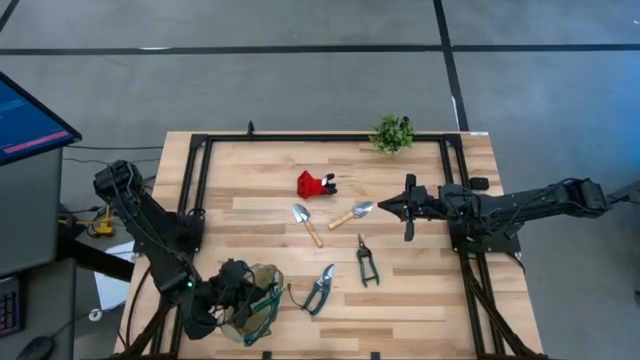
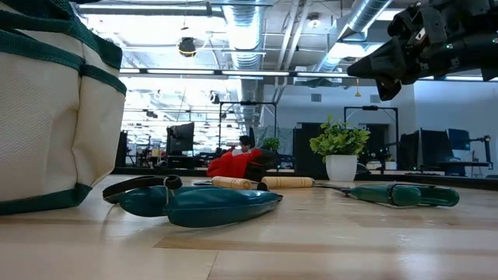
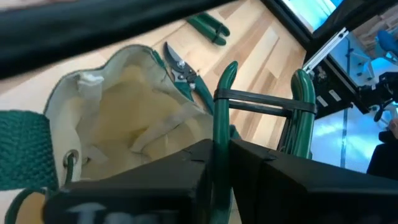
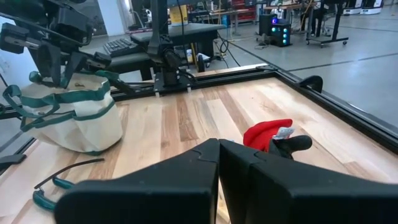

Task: Pick & Place Garden tools in Gardening bag
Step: Put the left green fruit pruner into the green gardening bag

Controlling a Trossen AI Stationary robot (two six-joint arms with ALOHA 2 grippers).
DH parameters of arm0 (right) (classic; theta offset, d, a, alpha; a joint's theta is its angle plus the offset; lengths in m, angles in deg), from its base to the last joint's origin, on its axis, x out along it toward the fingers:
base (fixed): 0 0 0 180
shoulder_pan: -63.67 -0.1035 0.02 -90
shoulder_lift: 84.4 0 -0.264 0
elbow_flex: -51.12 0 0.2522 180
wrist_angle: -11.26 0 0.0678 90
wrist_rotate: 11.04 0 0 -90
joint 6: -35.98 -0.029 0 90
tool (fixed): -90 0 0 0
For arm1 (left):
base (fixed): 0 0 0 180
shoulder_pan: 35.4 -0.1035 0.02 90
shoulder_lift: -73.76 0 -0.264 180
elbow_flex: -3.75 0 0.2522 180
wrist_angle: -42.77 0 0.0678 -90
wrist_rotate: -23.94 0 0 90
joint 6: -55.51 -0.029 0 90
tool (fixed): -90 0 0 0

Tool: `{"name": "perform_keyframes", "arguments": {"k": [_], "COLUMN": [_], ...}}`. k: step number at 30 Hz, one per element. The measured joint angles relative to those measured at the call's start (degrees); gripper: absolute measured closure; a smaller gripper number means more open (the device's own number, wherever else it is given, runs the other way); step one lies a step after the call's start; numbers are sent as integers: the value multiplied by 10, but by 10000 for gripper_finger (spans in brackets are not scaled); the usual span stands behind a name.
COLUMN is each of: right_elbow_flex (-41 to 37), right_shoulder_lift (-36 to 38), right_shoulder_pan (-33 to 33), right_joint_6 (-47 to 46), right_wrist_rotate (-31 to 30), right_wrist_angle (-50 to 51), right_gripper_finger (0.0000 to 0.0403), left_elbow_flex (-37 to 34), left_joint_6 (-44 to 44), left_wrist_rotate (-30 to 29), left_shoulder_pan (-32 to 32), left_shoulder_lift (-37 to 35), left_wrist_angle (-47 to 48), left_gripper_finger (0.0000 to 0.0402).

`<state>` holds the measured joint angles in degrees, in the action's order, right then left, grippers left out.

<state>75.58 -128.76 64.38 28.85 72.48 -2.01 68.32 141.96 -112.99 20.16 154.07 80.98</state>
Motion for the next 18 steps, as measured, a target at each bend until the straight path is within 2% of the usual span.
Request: {"name": "perform_keyframes", "arguments": {"k": [4,12,18], "right_elbow_flex": [0,0,0], "right_shoulder_lift": [0,0,0], "right_shoulder_pan": [0,0,0], "right_joint_6": [0,0,0], "right_wrist_rotate": [0,0,0], "right_wrist_angle": [0,0,-2], "right_gripper_finger": [403,403,403], "left_elbow_flex": [0,0,0], "left_joint_6": [0,-1,-5], "left_wrist_rotate": [3,5,41], "left_shoulder_pan": [0,0,0], "left_shoulder_lift": [0,0,0], "left_wrist_angle": [1,2,3], "left_gripper_finger": [359,354,338]}}
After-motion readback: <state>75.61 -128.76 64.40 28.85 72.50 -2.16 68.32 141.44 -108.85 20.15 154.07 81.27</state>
